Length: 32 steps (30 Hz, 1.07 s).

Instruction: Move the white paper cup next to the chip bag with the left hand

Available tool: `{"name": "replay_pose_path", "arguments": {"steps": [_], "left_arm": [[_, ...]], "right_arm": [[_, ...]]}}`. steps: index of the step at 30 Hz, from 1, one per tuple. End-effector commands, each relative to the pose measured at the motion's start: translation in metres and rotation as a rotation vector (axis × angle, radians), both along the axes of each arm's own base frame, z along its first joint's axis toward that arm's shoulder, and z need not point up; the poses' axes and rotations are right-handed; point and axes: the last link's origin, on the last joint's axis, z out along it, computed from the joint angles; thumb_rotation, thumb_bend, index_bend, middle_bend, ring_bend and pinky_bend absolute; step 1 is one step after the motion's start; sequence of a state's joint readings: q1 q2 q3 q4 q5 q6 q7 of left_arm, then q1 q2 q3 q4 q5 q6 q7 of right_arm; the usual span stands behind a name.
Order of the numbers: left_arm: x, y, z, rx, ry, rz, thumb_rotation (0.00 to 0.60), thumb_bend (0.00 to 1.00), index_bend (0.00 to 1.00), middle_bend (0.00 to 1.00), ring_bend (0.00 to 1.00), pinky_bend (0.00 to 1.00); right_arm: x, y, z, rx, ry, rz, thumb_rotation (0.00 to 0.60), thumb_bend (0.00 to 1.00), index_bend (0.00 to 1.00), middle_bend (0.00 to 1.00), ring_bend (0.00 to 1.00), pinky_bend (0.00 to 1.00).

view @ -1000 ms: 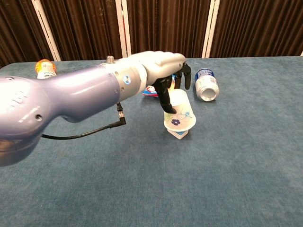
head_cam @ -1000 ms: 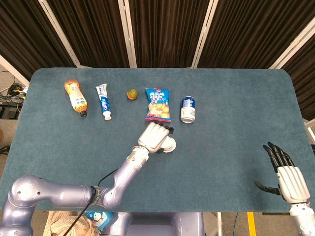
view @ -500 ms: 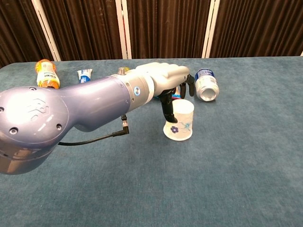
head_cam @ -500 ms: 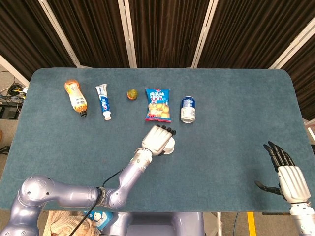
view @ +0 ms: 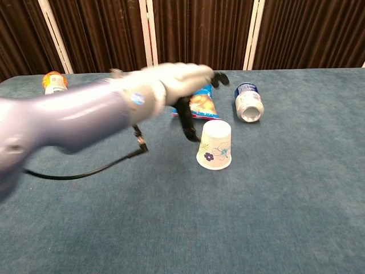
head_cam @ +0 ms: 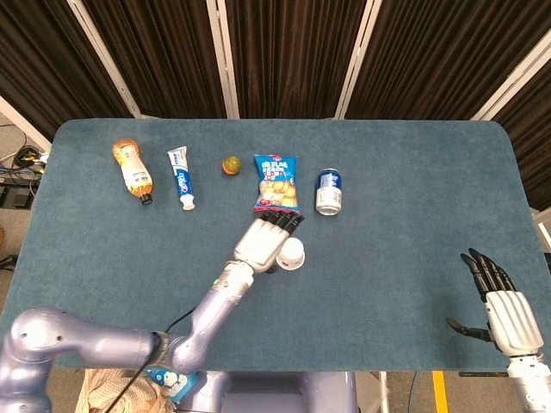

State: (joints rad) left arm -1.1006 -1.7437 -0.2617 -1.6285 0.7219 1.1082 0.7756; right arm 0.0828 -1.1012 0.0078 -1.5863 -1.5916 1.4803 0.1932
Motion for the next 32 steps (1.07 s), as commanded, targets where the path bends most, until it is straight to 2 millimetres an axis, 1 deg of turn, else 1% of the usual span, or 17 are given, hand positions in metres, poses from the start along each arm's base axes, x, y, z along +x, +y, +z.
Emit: {"name": "replay_pose_path", "arguments": {"steps": [1, 3, 4, 7, 10, 12, 15, 19, 23, 26, 28, 30, 32], "left_arm": [[-0.041, -0.014, 0.043, 0.083, -0.020, -0.003, 0.600, 0.07, 0.04, 0.03, 0.05, 0.15], [-0.066, -0.026, 0.063, 0.114, -0.021, 0.024, 0.600, 0.04, 0.01, 0.00, 0.01, 0.09], [-0.074, -0.030, 0.070, 0.119, -0.021, 0.032, 0.600, 0.03, 0.00, 0.00, 0.00, 0.07], [-0.109, -0.052, 0.093, 0.128, 0.005, 0.077, 0.600, 0.01, 0.00, 0.00, 0.00, 0.02], [-0.148, -0.077, 0.121, 0.158, 0.066, 0.090, 0.600, 0.00, 0.00, 0.00, 0.00, 0.01], [-0.167, -0.089, 0.136, 0.187, 0.083, 0.102, 0.600, 0.00, 0.00, 0.00, 0.00, 0.01], [-0.198, -0.108, 0.159, 0.238, 0.054, 0.160, 0.600, 0.00, 0.00, 0.00, 0.00, 0.00], [-0.228, -0.124, 0.181, 0.311, 0.017, 0.196, 0.600, 0.00, 0.00, 0.00, 0.00, 0.00], [-0.253, -0.139, 0.192, 0.382, -0.032, 0.223, 0.600, 0.00, 0.00, 0.00, 0.00, 0.00], [-0.276, -0.152, 0.195, 0.411, -0.007, 0.236, 0.600, 0.00, 0.00, 0.00, 0.00, 0.00], [-0.286, -0.157, 0.195, 0.405, 0.008, 0.263, 0.600, 0.00, 0.00, 0.00, 0.00, 0.00], [-0.293, -0.157, 0.196, 0.405, 0.005, 0.285, 0.600, 0.00, 0.00, 0.00, 0.00, 0.00], [-0.294, -0.153, 0.197, 0.418, -0.003, 0.288, 0.600, 0.00, 0.00, 0.00, 0.00, 0.00]], "right_arm": [[-0.001, 0.000, -0.001, 0.008, 0.013, -0.007, 0.600, 0.09, 0.00, 0.00, 0.00, 0.12], [-0.001, 0.000, -0.002, 0.012, 0.024, -0.010, 0.600, 0.09, 0.00, 0.00, 0.00, 0.11], [-0.001, 0.000, -0.002, 0.012, 0.029, -0.010, 0.600, 0.09, 0.00, 0.00, 0.00, 0.11], [0.000, 0.001, -0.003, 0.013, 0.049, -0.011, 0.600, 0.09, 0.00, 0.00, 0.00, 0.11], [0.000, 0.001, -0.004, 0.009, 0.065, -0.017, 0.600, 0.09, 0.00, 0.00, 0.00, 0.11], [0.000, 0.002, -0.004, 0.006, 0.072, -0.018, 0.600, 0.09, 0.00, 0.00, 0.00, 0.11], [0.000, 0.003, -0.004, -0.001, 0.087, -0.017, 0.600, 0.09, 0.00, 0.00, 0.00, 0.11], [0.000, 0.004, -0.005, -0.011, 0.104, -0.015, 0.600, 0.09, 0.00, 0.00, 0.00, 0.11], [-0.001, 0.004, -0.003, -0.034, 0.107, -0.018, 0.600, 0.09, 0.00, 0.00, 0.00, 0.11], [-0.003, 0.004, -0.001, -0.053, 0.113, -0.028, 0.600, 0.09, 0.00, 0.00, 0.00, 0.11], [-0.003, 0.004, -0.001, -0.056, 0.110, -0.032, 0.600, 0.09, 0.00, 0.00, 0.00, 0.11], [-0.002, 0.004, -0.001, -0.058, 0.111, -0.033, 0.600, 0.09, 0.00, 0.00, 0.00, 0.11], [-0.002, 0.004, -0.002, -0.057, 0.114, -0.030, 0.600, 0.09, 0.00, 0.00, 0.00, 0.11]]}}
